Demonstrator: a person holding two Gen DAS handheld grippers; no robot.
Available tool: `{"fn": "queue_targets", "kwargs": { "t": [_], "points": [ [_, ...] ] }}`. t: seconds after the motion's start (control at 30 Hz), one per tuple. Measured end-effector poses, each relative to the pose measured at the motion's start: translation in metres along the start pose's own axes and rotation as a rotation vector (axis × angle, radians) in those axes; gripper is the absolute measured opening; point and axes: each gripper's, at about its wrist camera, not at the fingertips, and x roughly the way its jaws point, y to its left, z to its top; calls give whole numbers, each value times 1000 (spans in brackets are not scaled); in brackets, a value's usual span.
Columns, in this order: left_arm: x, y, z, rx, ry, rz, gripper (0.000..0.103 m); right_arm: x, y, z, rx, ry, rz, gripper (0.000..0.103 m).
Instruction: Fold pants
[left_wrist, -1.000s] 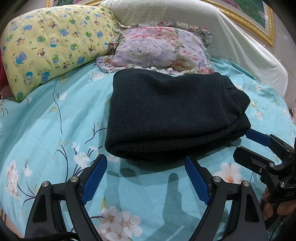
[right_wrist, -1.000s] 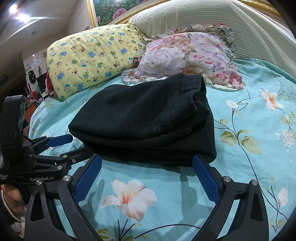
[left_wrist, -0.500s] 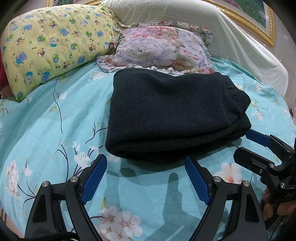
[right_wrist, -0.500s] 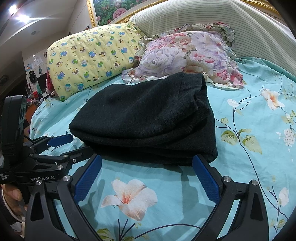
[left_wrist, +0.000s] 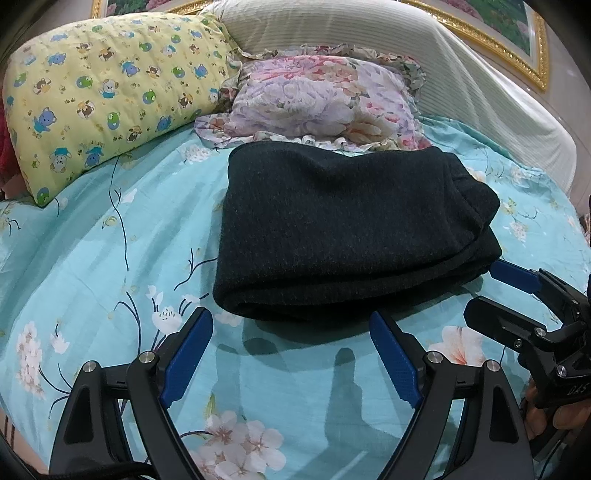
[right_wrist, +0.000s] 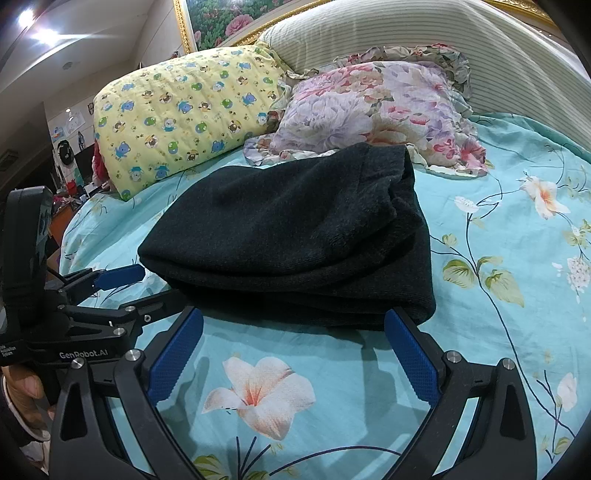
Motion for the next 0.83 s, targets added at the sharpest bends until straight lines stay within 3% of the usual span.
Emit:
{"fn": "queue_targets", "kwargs": {
  "t": [0.83],
  "points": [
    [-7,-5,6,28,-10,2,87,2,4,-2,8,8,8,99]
  ]
}}
